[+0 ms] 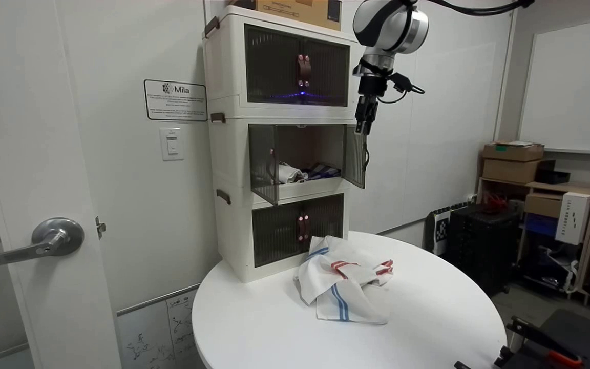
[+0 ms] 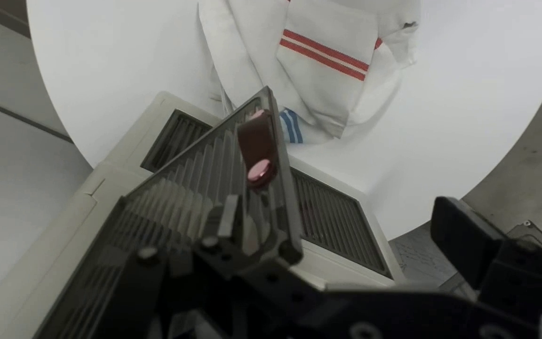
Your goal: Close the door the middle compartment
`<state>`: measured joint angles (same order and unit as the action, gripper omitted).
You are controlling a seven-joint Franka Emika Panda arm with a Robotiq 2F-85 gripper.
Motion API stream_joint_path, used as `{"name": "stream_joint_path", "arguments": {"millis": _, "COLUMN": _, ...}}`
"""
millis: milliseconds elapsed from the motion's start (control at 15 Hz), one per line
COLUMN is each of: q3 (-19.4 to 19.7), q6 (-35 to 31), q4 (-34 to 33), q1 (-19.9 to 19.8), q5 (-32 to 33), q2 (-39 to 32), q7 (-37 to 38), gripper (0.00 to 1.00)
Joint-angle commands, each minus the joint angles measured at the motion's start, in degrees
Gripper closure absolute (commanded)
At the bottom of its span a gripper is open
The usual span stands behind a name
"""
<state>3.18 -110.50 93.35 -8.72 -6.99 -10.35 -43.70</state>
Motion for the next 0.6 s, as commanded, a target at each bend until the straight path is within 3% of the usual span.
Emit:
{"name": "stream_joint_path", "arguments": {"millis": 0, "q3": -0.5, "q6": 2.6, "q4": 1.7, "q1": -0.1, "q5": -0.8, "q2": 1.8, "q7": -5.2, "gripper": 0.00}}
{"name": "stream_joint_path", "arguments": {"millis": 267, "q3": -0.4, "q6": 5.7, "q4": -0.3, "q1": 0.3, "q5": 1.4, "q2": 0.5, "q7": -8.6, "gripper": 0.00}}
{"name": "stream_joint_path", "arguments": {"millis": 533, "q3": -0.1, "q6": 4.1, "q4": -1.3, "q1": 0.7, "q5": 4.6, "q2": -0.4, "q7": -9.4, "gripper": 0.00}}
